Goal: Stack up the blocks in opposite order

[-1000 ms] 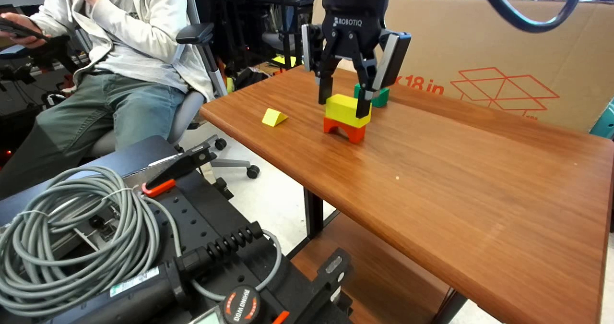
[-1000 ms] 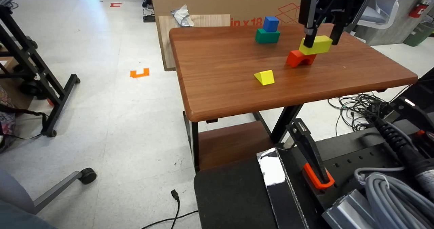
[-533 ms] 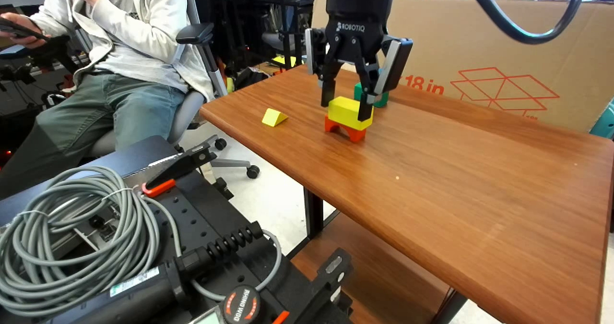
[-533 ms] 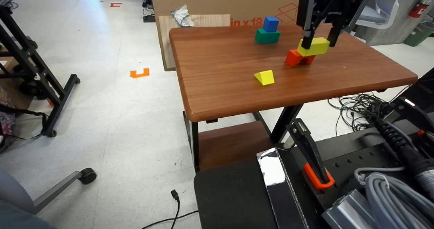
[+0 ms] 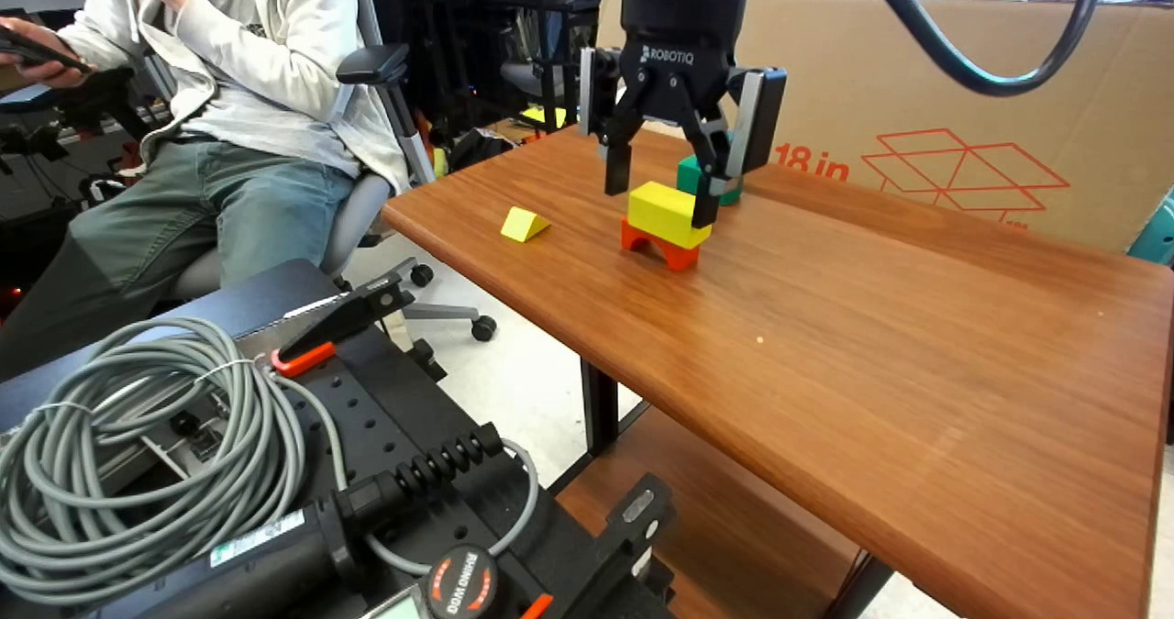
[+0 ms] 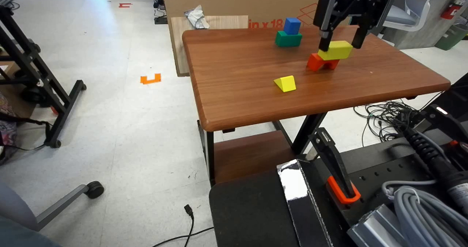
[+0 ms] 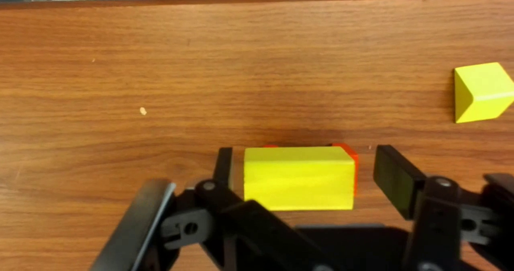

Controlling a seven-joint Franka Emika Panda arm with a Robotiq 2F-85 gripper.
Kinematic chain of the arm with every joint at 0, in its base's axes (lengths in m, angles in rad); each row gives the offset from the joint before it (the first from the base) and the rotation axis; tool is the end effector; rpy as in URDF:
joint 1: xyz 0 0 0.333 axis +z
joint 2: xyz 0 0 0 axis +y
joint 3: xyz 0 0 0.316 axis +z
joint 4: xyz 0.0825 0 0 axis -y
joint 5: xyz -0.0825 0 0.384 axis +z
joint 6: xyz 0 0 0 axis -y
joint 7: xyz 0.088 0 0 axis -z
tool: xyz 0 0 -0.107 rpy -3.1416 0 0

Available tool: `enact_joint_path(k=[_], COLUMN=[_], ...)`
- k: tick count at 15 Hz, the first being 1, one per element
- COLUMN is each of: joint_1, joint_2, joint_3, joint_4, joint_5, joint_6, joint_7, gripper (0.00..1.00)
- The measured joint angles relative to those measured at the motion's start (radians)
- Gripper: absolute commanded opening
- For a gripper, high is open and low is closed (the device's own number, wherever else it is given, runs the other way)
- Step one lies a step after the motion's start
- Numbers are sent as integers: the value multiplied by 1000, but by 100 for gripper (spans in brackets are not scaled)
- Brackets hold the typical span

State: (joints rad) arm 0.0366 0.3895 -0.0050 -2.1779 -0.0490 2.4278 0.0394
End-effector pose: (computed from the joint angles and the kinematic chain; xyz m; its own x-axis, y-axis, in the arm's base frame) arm 0.5461 0.0170 0.1982 0.9899 0.0291 -0.1385 0.0341 -0.9988 0.0340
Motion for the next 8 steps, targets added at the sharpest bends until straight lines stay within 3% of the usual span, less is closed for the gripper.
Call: enact_joint_path(k=[8], joint_1=[0], joint_2=[-55], joint_3=[-8], joint_4=[27], joint_5=[-14], joint_6=[31], joint_7=[9], gripper=[100])
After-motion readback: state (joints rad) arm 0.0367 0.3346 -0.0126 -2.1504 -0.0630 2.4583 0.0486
